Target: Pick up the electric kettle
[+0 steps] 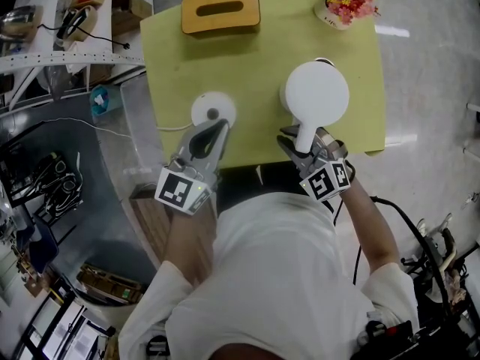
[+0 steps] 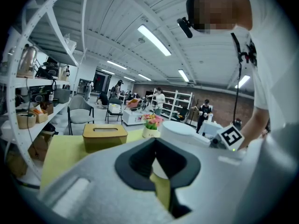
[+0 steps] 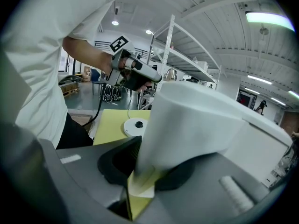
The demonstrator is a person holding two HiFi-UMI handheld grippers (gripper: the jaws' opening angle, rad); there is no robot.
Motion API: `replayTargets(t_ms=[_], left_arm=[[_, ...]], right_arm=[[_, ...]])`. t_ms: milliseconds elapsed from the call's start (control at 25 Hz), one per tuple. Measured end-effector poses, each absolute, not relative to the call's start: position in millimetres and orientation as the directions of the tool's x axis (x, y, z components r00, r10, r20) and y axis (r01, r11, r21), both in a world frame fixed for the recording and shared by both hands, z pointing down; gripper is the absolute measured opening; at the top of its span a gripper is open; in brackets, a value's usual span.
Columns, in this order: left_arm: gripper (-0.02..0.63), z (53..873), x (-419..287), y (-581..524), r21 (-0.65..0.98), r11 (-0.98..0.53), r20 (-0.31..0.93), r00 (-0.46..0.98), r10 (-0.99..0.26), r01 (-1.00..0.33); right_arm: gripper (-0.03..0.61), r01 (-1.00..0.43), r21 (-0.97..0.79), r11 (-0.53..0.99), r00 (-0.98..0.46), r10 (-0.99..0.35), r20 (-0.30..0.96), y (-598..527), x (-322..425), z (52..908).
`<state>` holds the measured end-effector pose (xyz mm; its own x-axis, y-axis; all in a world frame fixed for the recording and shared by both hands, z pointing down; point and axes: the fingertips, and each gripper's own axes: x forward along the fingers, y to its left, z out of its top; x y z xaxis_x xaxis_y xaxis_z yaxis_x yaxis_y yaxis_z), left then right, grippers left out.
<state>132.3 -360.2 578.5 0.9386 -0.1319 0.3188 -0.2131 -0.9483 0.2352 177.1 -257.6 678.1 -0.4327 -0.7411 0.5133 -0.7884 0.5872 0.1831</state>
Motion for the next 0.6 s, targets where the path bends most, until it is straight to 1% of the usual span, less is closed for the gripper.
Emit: replayTargets(t_ms=[600], left_arm=[[0.003,597.2,136.8,-355.0,0.249,-0.942,0.336,0.932,-0.134,-0.225]], right_arm=[[0.084,-0.799,0.204,0.566,-0.42,-0.767,0.485,-252.0,178.3,687.3]])
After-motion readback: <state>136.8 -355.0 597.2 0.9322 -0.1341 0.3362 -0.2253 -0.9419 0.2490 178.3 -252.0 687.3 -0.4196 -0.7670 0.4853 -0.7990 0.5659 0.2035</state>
